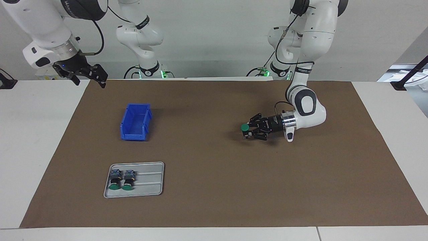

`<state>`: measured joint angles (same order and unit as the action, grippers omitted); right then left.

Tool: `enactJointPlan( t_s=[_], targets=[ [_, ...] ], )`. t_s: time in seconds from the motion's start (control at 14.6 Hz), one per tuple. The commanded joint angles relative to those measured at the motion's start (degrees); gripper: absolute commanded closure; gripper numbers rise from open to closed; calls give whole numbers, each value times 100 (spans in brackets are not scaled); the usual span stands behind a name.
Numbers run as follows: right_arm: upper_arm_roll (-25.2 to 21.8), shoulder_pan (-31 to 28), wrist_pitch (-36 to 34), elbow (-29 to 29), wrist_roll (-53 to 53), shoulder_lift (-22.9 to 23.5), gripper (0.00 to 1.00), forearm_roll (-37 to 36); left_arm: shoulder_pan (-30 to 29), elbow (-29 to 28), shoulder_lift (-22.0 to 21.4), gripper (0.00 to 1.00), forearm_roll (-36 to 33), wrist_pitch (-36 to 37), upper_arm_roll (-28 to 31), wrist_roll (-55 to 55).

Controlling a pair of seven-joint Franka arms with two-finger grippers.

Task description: Place and press button with both arms

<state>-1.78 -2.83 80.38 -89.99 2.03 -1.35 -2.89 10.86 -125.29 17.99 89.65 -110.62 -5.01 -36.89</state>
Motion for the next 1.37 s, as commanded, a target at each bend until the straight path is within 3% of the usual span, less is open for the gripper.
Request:
enactJointPlan(
  t_s=[0.0, 1.3],
  targets=[
    [20, -34, 12, -98, -123, -76, 1, -10, 285, -171, -50, 96, 342, -231, 26, 268],
    [20, -34, 21, -98, -132, -76, 1, -10, 416, -365, 65, 94, 571, -477, 18, 815]
  ],
)
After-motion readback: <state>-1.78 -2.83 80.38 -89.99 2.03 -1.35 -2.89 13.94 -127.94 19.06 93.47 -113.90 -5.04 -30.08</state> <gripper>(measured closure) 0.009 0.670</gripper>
